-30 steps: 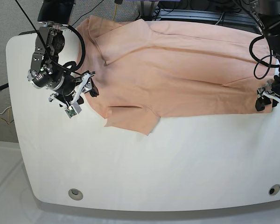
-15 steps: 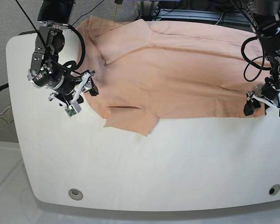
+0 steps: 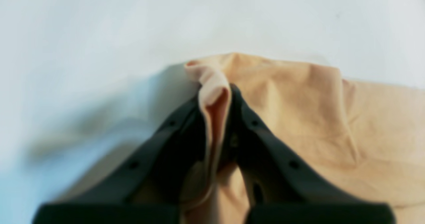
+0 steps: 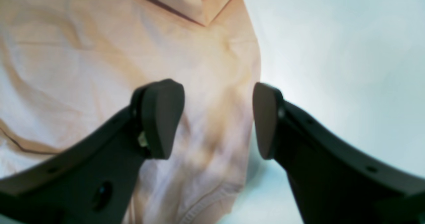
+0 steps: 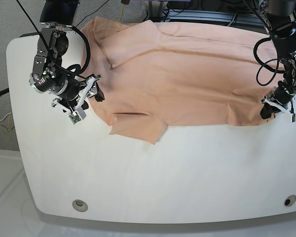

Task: Fold the T-shirt properly
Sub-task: 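Lower the left gripper onto the shirt's side edge and close on it, then lower the right gripper onto the shirt edge and close on it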

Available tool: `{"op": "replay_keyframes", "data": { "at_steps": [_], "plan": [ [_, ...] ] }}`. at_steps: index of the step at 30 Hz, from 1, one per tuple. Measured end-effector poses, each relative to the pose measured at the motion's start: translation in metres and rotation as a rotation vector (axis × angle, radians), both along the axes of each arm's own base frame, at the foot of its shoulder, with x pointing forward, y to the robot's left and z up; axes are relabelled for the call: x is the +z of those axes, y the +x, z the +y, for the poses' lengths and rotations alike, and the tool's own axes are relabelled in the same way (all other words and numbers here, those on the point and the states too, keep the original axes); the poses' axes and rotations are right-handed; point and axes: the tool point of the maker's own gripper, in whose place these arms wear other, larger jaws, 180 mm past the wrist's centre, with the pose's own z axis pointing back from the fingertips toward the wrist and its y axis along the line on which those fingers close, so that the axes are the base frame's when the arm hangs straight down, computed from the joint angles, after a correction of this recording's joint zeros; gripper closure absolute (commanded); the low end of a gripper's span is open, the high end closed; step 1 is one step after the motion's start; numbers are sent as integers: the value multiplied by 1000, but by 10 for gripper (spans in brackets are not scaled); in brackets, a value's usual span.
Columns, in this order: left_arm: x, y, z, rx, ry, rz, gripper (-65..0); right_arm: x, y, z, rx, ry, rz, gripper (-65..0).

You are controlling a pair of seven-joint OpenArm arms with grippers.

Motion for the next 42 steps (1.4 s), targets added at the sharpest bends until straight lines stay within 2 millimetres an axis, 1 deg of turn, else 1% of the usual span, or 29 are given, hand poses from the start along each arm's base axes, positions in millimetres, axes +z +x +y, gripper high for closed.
{"op": "replay_keyframes", "data": {
  "at_steps": [8, 15, 17, 20, 23, 25, 28, 31, 36, 40, 42],
  "plan": [
    [1, 0, 3, 4, 7, 1, -27, 0, 1, 0, 0, -4, -2, -351],
    [1, -1, 6, 3, 12, 8, -26, 0, 11, -14, -23, -109, -9, -360],
    [1, -1, 6, 3, 12, 9, -26, 3, 17, -15, -48, -110, -21, -385],
    [1, -1, 6, 3, 12, 8, -26, 3, 23, -17, -108, -57, -27, -479],
    [2, -1, 6, 3, 12, 7, -26, -3, 26, -19, -159, -12, -6, -590],
    [2, -1, 6, 3, 13, 8, -26, -12, 25, -22, -184, 1, 25, -616],
    [1, -1, 7, 8, 14, 9, -26, -18, 25, -24, -205, 22, 46, -612],
    [1, -1, 7, 8, 14, 9, -26, -24, 27, -24, -214, 36, 63, -593],
    [1, -1, 7, 8, 14, 9, -26, -33, 34, -13, -221, 99, 88, -586],
    [1, -1, 7, 7, 14, 9, -26, -43, 36, -12, -234, 135, 101, -586],
    [2, -1, 7, 7, 15, 9, -26, -45, 38, -11, -226, 158, 84, -584]
  ]
}}
